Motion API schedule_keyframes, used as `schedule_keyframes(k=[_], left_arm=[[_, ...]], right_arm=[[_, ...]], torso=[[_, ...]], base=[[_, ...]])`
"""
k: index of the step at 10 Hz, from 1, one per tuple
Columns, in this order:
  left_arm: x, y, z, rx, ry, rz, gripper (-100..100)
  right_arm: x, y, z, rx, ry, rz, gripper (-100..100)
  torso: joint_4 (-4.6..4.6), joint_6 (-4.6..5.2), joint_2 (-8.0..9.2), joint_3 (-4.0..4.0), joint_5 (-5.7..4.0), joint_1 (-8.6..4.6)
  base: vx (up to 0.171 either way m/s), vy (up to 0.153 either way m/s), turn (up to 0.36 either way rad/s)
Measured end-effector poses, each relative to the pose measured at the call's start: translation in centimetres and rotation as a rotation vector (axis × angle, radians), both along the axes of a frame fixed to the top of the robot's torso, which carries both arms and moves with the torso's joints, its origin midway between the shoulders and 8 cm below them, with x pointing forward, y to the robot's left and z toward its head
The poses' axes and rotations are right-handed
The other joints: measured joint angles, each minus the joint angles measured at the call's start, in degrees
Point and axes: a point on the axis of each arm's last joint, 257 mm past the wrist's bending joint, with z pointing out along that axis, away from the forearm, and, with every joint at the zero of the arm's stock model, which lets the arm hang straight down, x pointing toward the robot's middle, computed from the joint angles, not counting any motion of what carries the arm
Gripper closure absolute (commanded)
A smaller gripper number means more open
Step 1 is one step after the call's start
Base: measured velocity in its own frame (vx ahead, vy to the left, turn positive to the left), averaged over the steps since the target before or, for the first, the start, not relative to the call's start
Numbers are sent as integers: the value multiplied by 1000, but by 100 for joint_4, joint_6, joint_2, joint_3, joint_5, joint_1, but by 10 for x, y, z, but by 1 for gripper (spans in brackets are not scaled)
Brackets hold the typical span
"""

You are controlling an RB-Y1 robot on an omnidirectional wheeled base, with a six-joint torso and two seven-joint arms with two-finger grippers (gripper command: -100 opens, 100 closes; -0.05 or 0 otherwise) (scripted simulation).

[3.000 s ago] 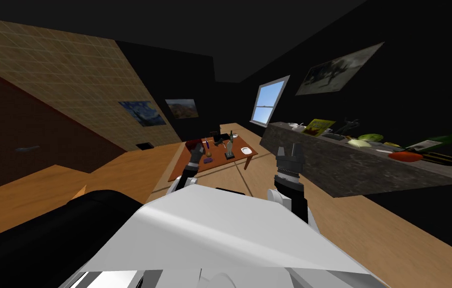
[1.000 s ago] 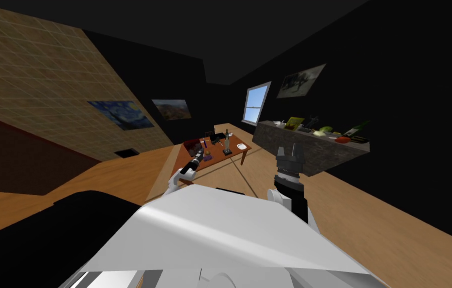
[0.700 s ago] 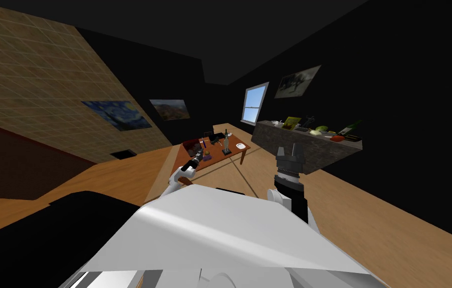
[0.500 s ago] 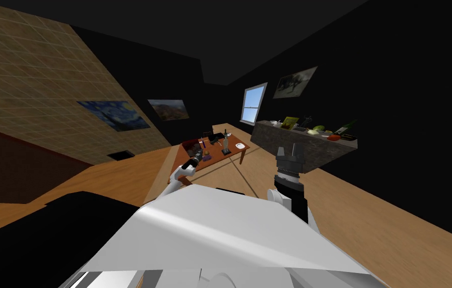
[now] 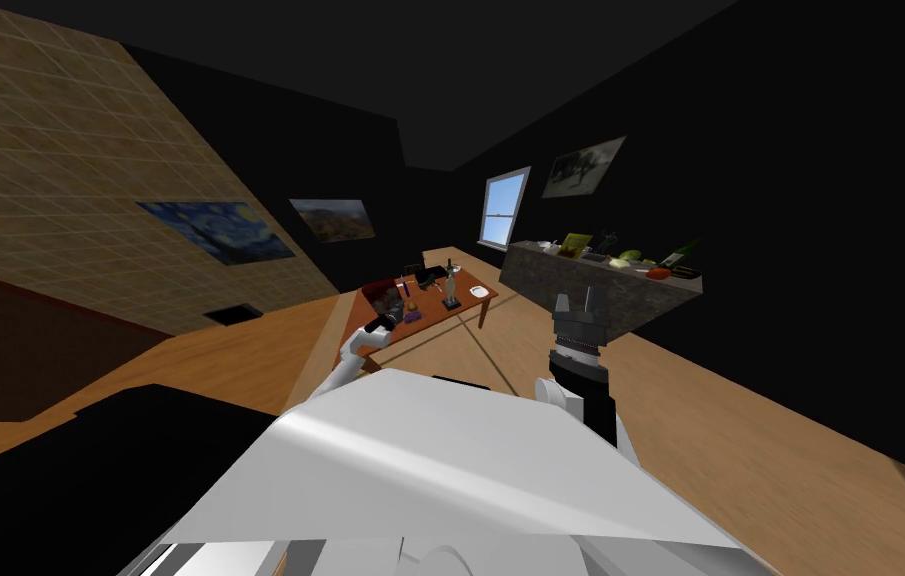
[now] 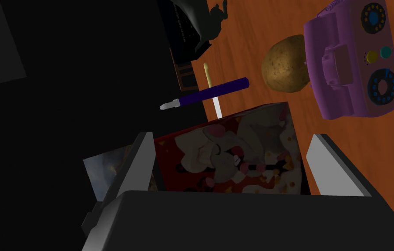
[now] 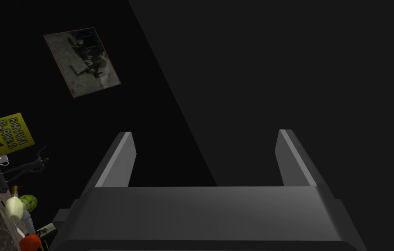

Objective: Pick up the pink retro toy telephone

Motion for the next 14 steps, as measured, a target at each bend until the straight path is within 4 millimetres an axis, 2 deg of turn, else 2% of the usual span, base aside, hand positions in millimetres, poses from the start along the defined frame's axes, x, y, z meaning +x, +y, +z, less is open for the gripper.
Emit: schedule_keyframes(k=[6, 14], left_arm=[[-4, 31, -30, -62, 145, 93, -100], [-14, 62, -53, -153, 301, 214, -100]], right_arm=[[0, 0, 0, 0, 0, 0, 0], [0, 0, 0, 0, 0, 0, 0]], torso=[[-2, -2, -4, -3, 1, 0], [-3, -3, -11, -6, 0, -1]], base=[[12, 4, -35], [24, 4, -36]])
